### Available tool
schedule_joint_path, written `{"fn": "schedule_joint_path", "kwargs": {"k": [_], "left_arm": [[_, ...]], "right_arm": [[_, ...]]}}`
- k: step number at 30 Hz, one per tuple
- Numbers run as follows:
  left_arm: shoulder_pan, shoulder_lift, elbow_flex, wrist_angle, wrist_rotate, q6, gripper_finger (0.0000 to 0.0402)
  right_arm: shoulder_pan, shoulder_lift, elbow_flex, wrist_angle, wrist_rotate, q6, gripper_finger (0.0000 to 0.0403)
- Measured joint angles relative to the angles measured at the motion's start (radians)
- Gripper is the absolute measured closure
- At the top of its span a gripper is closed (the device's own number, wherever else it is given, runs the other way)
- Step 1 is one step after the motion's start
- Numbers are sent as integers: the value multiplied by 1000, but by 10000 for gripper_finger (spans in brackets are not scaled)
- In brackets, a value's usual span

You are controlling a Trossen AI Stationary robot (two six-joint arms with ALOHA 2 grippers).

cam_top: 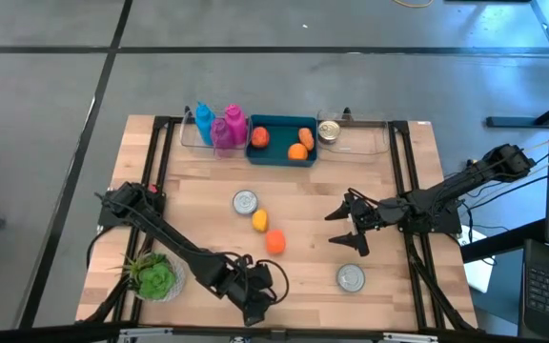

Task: Pick & Place Food Item
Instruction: Put the pomegranate into the blue bin

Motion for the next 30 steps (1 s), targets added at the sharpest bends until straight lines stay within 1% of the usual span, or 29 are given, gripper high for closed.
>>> {"fn": "schedule_joint_path", "kwargs": {"k": [6,14,17,19,22,28,30], "left_arm": [[-1,0,0,0,-10,38,143],[-1,0,0,-3,-10,41,58],[-1,0,0,-3,40,27,39],[-1,0,0,-1,72,12,35],[-1,0,0,5,87,-2,35],[-1,0,0,5,83,-111,38],[-1,0,0,1,66,-144,38]], "right_arm": [[0,0,0,0,0,0,41],[0,0,1,-30,0,2,41],[0,0,1,-46,0,22,41],[0,0,1,-45,0,23,41],[0,0,1,-45,1,23,41],[0,0,1,-45,18,22,41],[0,0,1,-45,18,22,41]]}}
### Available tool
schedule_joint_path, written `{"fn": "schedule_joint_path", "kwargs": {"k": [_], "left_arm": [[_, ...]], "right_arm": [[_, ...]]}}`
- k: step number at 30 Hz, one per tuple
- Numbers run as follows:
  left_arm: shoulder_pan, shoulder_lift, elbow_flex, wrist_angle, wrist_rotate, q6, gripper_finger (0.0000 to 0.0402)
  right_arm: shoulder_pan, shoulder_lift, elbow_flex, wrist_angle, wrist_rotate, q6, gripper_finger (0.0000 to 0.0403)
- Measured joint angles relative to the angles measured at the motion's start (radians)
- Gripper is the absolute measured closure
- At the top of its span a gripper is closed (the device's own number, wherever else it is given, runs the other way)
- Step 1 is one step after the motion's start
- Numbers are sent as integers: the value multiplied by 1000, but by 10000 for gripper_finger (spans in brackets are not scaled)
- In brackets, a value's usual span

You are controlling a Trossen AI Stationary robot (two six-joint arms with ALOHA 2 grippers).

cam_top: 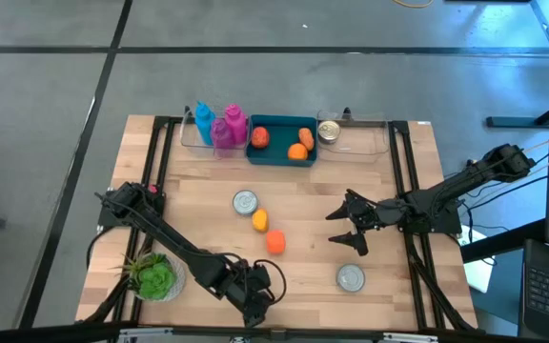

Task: Pick & Place Food Item
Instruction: Put the pomegranate into the blue bin

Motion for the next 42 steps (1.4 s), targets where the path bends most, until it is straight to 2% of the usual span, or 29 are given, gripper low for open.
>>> {"fn": "schedule_joint_path", "kwargs": {"k": [6,16,27,33,36,42], "left_arm": [[0,1,0,-61,-28,-84,38],[0,51,-1,17,74,-120,38],[-3,66,-1,31,79,-135,38],[-2,123,-1,42,193,-147,38],[0,137,2,68,219,-146,38],[-2,140,2,65,175,-102,38]], "right_arm": [[0,0,0,0,0,-3,41],[0,0,0,-8,0,-6,41],[0,0,0,-11,0,-7,41],[0,0,0,-11,0,-7,41],[0,0,0,-11,0,-7,41],[0,0,0,-14,4,-6,41]]}}
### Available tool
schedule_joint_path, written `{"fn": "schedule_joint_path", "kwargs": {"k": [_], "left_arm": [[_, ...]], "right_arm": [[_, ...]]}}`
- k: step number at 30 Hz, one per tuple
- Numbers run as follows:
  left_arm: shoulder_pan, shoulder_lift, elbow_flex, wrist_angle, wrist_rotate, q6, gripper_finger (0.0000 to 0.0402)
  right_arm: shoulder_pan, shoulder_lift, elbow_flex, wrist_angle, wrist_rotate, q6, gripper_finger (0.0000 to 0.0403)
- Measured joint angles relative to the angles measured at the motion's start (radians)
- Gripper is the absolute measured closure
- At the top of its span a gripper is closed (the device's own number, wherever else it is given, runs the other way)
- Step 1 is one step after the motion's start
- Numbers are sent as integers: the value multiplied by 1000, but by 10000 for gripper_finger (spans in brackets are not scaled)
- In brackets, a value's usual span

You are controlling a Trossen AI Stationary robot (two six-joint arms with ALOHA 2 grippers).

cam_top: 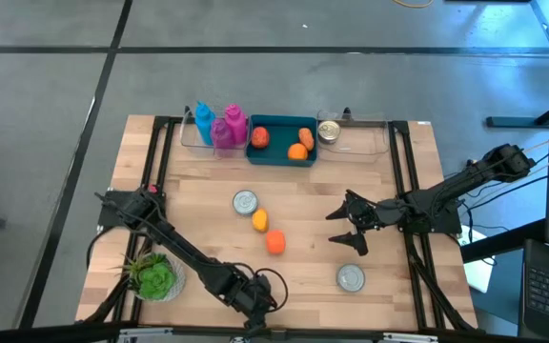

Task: Pick & Place Food Item
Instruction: Put the pomegranate into the blue bin

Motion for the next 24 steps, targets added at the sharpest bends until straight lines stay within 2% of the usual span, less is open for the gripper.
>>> {"fn": "schedule_joint_path", "kwargs": {"k": [11,19,24], "left_arm": [[8,4,-2,74,-48,32,38],[10,4,-2,67,-58,33,39],[10,5,-3,56,-60,54,54]], "right_arm": [[0,0,0,0,3,0,41],[0,0,0,0,3,0,41],[0,0,0,0,3,0,41]]}}
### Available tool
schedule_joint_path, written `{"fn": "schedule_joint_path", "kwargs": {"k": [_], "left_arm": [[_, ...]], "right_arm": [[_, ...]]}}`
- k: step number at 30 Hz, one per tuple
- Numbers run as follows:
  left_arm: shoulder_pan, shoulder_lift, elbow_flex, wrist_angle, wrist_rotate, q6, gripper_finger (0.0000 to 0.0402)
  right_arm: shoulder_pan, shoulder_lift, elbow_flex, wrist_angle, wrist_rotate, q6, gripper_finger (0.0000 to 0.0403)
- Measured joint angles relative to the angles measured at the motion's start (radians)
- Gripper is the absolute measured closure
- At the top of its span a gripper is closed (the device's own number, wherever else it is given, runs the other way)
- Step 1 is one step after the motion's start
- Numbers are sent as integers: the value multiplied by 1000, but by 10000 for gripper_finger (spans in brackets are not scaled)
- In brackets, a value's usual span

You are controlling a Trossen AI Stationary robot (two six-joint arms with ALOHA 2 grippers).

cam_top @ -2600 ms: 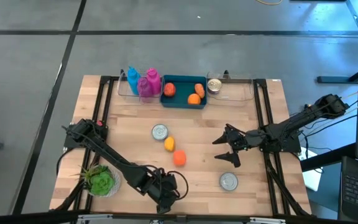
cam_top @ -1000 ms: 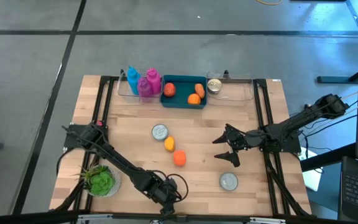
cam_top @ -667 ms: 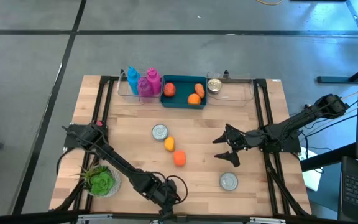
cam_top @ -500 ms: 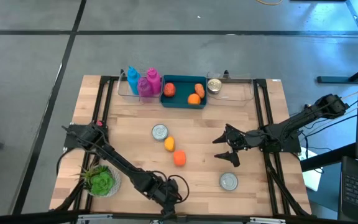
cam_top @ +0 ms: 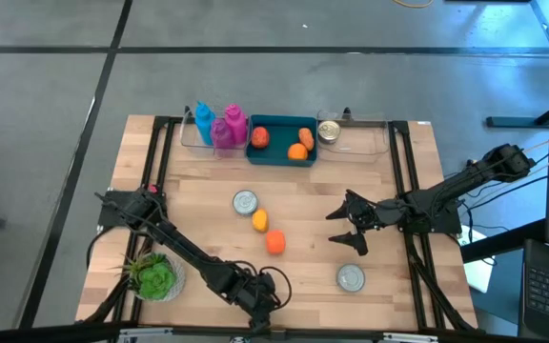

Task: Pick & Place Food Item
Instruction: Put the pomegranate into the blue bin

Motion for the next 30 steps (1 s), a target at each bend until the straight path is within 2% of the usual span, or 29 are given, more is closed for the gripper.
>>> {"fn": "schedule_joint_path", "kwargs": {"k": [14,24,30], "left_arm": [[23,2,1,-29,-38,86,186],[45,-5,2,-71,-60,217,191],[70,-87,-3,-218,-203,373,191]], "right_arm": [[0,0,0,0,0,2,41],[0,0,0,0,1,2,41],[0,0,-1,8,26,11,41]]}}
